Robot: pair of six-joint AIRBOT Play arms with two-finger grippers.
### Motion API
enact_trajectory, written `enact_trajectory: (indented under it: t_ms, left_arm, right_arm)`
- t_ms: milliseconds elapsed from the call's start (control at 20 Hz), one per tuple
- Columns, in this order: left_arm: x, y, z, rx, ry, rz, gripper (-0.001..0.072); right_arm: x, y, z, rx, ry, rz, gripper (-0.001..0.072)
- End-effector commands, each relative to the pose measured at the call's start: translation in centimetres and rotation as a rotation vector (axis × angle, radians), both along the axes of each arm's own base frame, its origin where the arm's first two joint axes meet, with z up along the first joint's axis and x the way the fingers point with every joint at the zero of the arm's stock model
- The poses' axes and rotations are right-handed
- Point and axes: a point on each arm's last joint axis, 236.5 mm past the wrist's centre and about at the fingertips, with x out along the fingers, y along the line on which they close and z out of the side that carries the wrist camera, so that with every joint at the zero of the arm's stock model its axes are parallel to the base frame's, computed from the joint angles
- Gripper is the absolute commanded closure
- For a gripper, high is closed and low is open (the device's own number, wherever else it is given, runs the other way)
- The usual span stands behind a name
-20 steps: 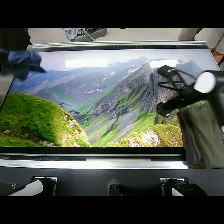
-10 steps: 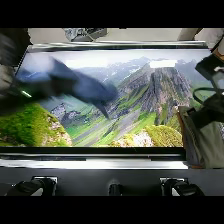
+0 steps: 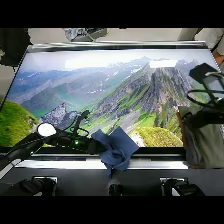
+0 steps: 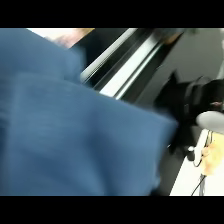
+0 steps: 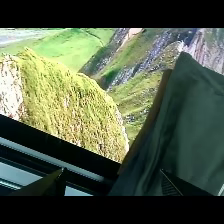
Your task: Fold the shirts.
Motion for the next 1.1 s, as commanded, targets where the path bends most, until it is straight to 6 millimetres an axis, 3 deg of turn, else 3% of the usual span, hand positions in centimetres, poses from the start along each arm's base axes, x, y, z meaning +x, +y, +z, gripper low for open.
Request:
enact_trajectory:
  t_ms: [0, 100, 200, 250, 300, 500, 700, 850, 1050]
  left_arm:
    - [0.6, 4.1, -3.9, 0.135, 0.102, -0.018, -0.0013]
    - [2.9, 10.0, -4.3, 0.309, 0.085, -0.008, -0.0013]
    - [4.8, 16.5, -4.0, 0.488, 0.090, 0.038, -0.0012]
    - [5.2, 18.3, -3.7, 0.514, 0.123, 0.083, 0.0002]
    - [5.2, 18.8, -3.6, 0.492, 0.157, 0.125, 0.0052]
    - [1.4, 16.4, -5.2, 0.375, 0.269, 0.090, 0.0051]
    - [-1.7, 13.9, -7.8, 0.312, 0.298, 0.117, 0.0051]
    - [-0.8, 11.1, -8.6, 0.219, 0.256, 0.193, 0.0051]
    - [0.7, 9.7, -10.0, 0.260, 0.142, 0.223, 0.0051]
  right_arm:
    - [3.2, 0.8, -3.4, 0.012, 0.059, 0.008, 0.0035]
    - [4.4, 1.4, -6.3, 0.019, 0.136, 0.018, 0.0033]
    - [4.5, 4.5, -9.2, 0.122, 0.236, 0.100, 0.0022]
    - [4.1, 6.7, -10.5, 0.197, 0.289, 0.175, 0.0019]
    - [3.4, 8.5, -12.3, 0.264, 0.356, 0.233, 0.0013]
    - [-0.6, 11.6, -17.8, 0.419, 0.586, 0.263, 0.0013]
    - [-3.4, 11.3, -21.1, 0.422, 0.674, 0.237, 0.0016]
    - [-4.0, 11.2, -22.1, 0.424, 0.689, 0.222, 0.0017]
    - [-5.0, 11.3, -22.6, 0.436, 0.722, 0.215, 0.0012]
